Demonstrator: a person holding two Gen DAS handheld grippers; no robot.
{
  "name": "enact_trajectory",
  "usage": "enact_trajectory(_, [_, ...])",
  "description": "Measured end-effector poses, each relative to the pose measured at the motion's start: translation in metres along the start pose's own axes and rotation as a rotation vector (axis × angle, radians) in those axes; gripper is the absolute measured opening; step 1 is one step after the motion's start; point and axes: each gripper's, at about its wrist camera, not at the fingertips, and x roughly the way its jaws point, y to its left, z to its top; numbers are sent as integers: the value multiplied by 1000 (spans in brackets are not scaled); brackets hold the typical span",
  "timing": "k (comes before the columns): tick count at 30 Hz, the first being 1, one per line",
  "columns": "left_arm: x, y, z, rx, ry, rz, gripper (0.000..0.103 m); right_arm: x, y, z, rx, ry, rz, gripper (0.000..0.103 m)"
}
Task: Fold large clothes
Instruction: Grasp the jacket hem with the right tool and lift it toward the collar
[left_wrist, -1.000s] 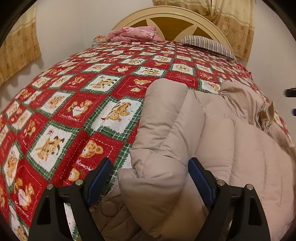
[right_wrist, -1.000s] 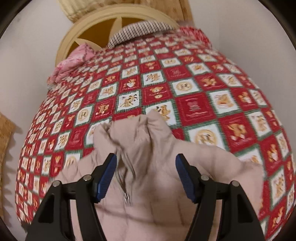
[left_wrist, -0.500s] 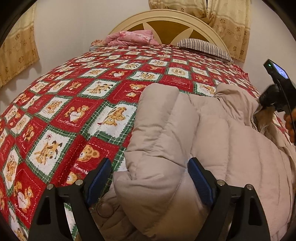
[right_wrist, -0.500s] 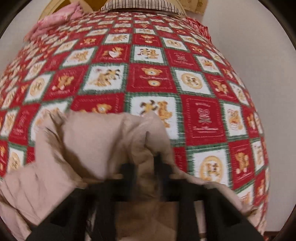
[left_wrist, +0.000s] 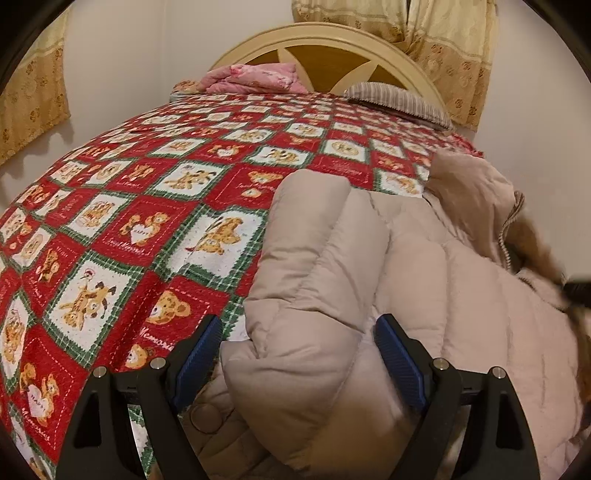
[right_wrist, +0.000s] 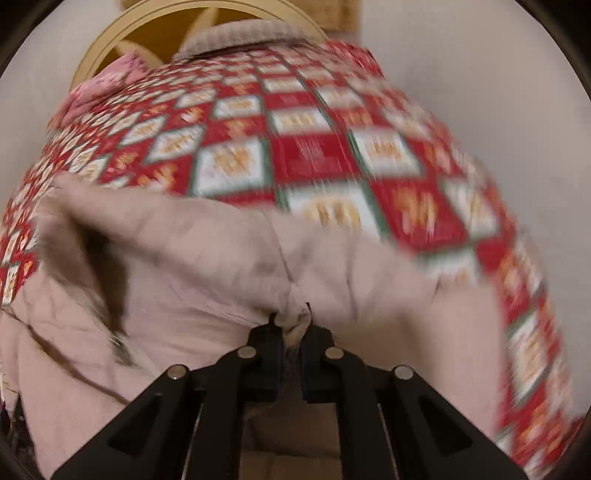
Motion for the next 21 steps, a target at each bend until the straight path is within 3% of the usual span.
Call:
enact_trajectory(3, [-14, -2, 4, 25, -19, -44, 85, 1, -6, -17, 33, -139, 39, 7])
enact_trajectory(6, [-43, -12, 16, 48, -73, -129, 85, -1, -3, -17, 33, -173, 33, 8])
enact_trajectory(8, [-59, -36, 40, 106, -121, -146, 86, 0, -5, -16, 45, -178, 57, 9])
enact_trajectory(10, [-56, -56, 68, 123, -104, -166, 86, 1, -12, -16, 74, -187, 102, 9])
enact_trajectory(13, [-23, -89, 120, 91, -13, -254, 87, 0, -22, -19, 106, -198, 149, 9])
enact_trajectory(16, [16, -118, 148, 88, 35, -208, 87, 1, -25, -23, 122, -201, 176, 9])
enact_trajectory(19, [51, -144, 149, 139, 79, -127, 86, 1, -28, -24, 136, -203, 198, 9])
enact_trajectory(21, [68, -144, 134, 123, 132, -103, 59, 1, -29, -25, 145, -204, 210, 9])
